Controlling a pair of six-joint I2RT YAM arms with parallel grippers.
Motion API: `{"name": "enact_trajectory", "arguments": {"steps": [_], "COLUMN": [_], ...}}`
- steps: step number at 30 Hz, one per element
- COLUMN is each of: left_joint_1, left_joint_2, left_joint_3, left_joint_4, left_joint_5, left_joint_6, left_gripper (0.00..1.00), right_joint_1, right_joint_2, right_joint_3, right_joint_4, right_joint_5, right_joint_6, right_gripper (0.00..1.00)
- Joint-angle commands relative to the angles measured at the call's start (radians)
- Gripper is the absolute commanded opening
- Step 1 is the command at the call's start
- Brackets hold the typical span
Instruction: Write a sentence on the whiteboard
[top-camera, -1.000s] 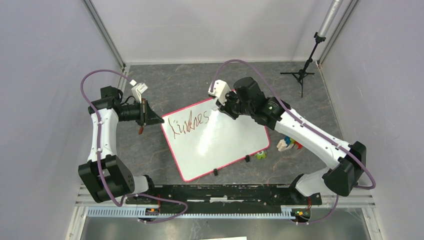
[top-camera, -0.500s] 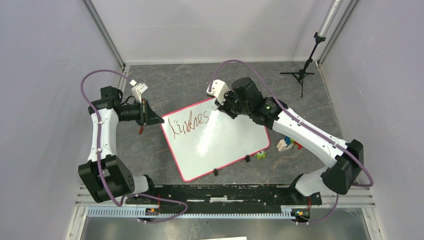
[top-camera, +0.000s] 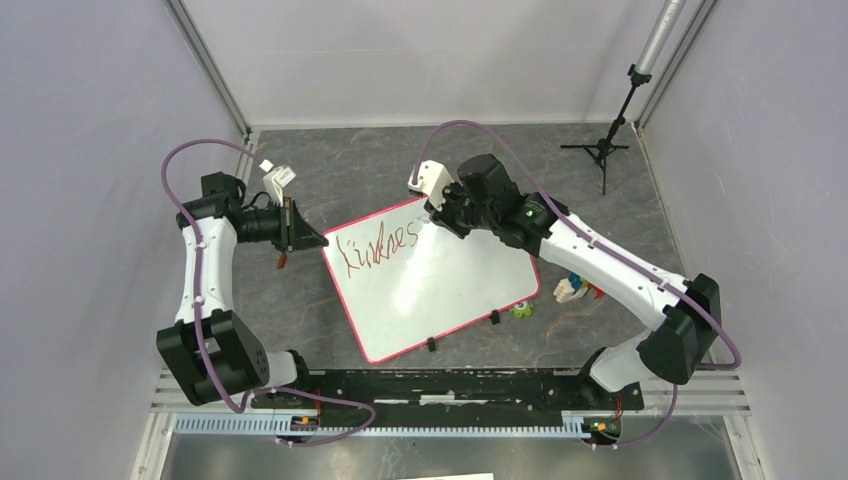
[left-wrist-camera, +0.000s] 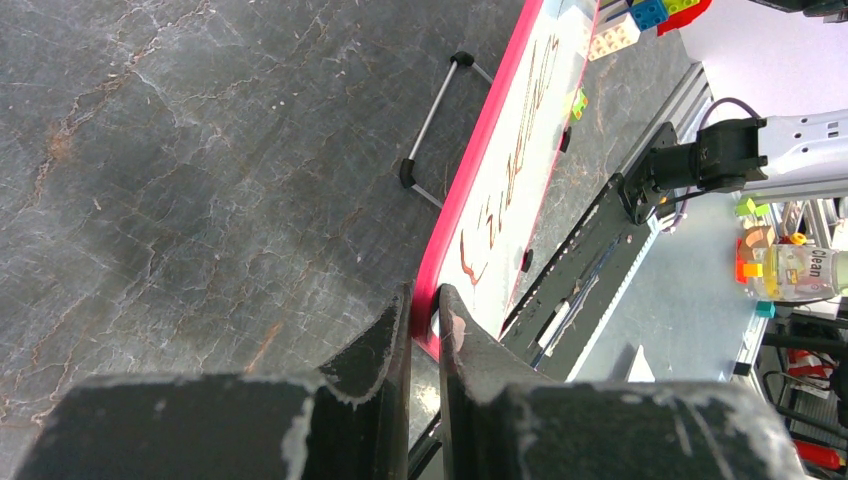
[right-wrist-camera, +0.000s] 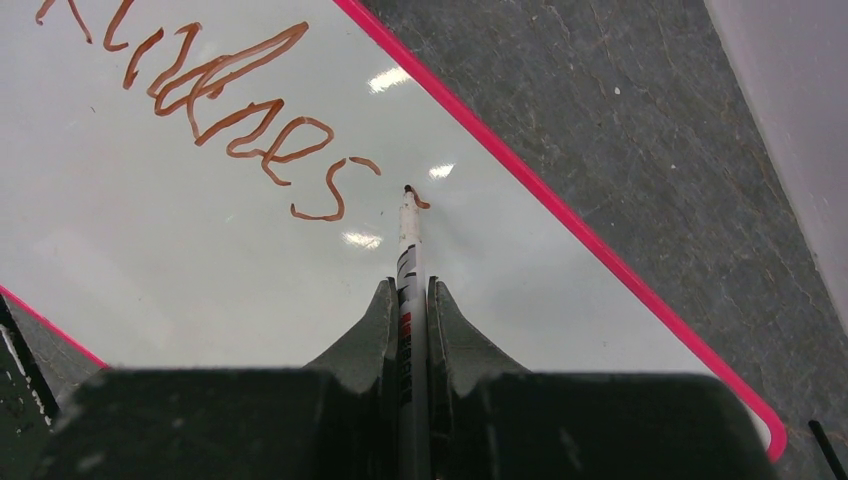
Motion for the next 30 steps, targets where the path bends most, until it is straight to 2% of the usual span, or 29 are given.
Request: {"name": "enact_trajectory", "arguments": {"steps": [1,10,21,30], "left_joint_1": [-0.013,-0.013,-0.013,-0.012], "left_joint_2": [-0.021,-0.021,-0.017,-0.016], "left_joint_3": [-0.007,-0.011,-0.008,-0.008], "left_joint_4": [-0.012,-0.011,-0.011,-0.01], "left_joint_5": [0.015,0.014,0.015,0.015], "left_joint_6": [0.014,0.015,0.013,0.013], "left_gripper": [0.16,0.16,0.16,0.16], "right_joint_1": [0.003,0.004,0.001,0.004], "right_joint_2": [0.008,-0.038,-0.092,-0.093], "right_joint_3": [0.002,-0.096,-0.127,-0.15], "right_joint_4": [0.019,0.015,-0.003,-0.023], "right_joint_5": [-0.021,-0.038,0.044,-0.003], "right_joint_6": [-0.004,-0.016,-0.045,-0.041], "right_gripper": [0.0,0.0,0.0,0.0]}}
